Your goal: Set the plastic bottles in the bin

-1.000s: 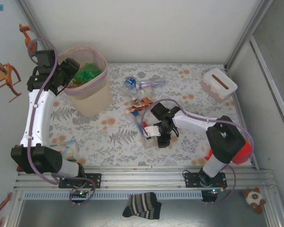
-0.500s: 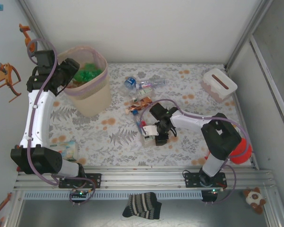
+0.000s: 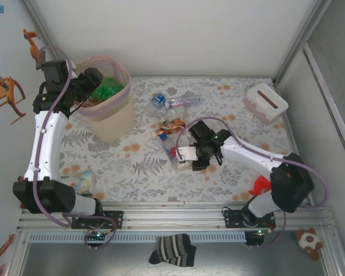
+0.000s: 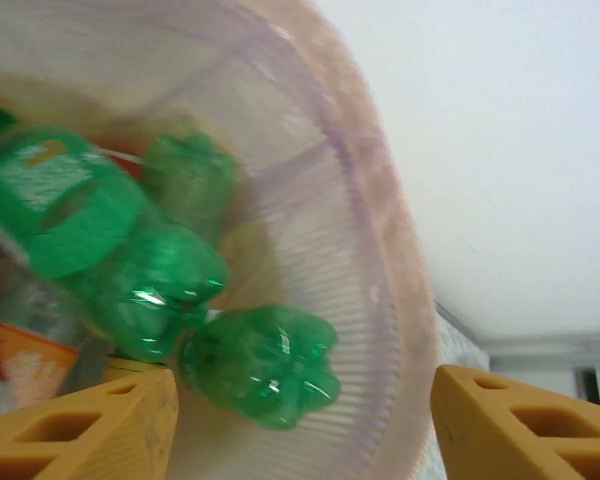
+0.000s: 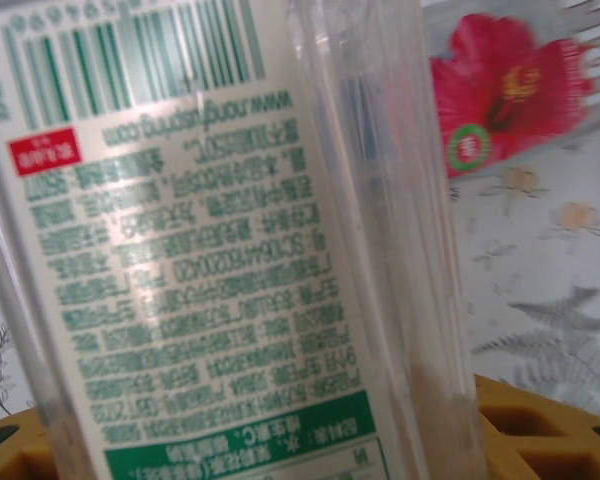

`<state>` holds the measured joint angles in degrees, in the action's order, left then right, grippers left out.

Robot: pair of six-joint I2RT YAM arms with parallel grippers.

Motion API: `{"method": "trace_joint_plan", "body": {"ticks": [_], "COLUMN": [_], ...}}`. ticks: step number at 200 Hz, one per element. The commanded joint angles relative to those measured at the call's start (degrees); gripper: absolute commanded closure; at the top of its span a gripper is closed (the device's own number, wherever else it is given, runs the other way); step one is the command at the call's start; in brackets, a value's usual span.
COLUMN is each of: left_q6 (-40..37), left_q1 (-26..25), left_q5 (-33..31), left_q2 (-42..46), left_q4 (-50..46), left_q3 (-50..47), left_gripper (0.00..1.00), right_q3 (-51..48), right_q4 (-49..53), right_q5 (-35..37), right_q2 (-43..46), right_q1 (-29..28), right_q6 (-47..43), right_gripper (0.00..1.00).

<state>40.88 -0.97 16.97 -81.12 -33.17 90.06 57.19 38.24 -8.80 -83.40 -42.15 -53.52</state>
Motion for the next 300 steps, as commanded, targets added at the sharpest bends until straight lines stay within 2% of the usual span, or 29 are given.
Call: {"method": "trace_joint_plan", "body": {"ticks": [1,30,57,89,133,158,186,245,263,279,300], "left_q6": [-6.75,-12.48,-18.78,-29.16,-40.33,-49.72,-55.74,-59.77,-60.64,-61.92,-64.18], "left_q1": [0.12,-1.10,-3.51,-10.47,-19.10,-24.24,-27.76,-33.19,-34.96,-36.69,-38.71], "left_q5": [12.07,19.55,25.99,28.80,36.55,37.08,37.01,33.14,30.79,29.96,29.32], "left_q2": [1.32,0.38,-0.54,-2.11,-5.23,-6.77,-9.32,-13.51,-15.42,-17.34,-20.05], "left_q4": [6.80,6.91,5.06,-1.00,-9.74,-18.42,-26.45,-32.59,-34.69,-36.93,-41.26], "left_q3": [-0.35,1.40,2.49,3.42,5.04,7.97,11.48,16.66,18.97,21.21,24.73], "left_gripper": [0.27,0.19,0.17,0.15,0.14,0.11,0.11,0.11,0.07,0.06,0.11], "right_q3": [2.83,5.01,5.15,4.74,1.48,0.48,0.11,3.18,4.01,4.66,5.18], "right_q4": [1.47,-1.42,-7.43,-14.64,-28.14,-33.59,-37.11,-33.54,-32.51,-32.09,-31.74], "right_q5": [4.28,8.98,12.86,14.97,18.70,19.26,18.98,18.25,18.38,18.33,18.45], "right_q2": [4.38,8.79,12.26,15.33,19.15,20.43,21.34,21.44,21.10,20.77,20.55], "right_q1": [0.14,-0.42,-1.08,-1.74,-3.93,-4.99,-6.12,-8.61,-9.25,-9.68,-10.14], "right_q6": [-1.63,-5.42,-10.17,-16.81,-27.97,-32.85,-36.56,-37.63,-37.63,-37.63,-37.65], "right_gripper": [0.46,0.46,0.46,0.47,0.47,0.49,0.49,0.49,0.49,0.49,0.49]}}
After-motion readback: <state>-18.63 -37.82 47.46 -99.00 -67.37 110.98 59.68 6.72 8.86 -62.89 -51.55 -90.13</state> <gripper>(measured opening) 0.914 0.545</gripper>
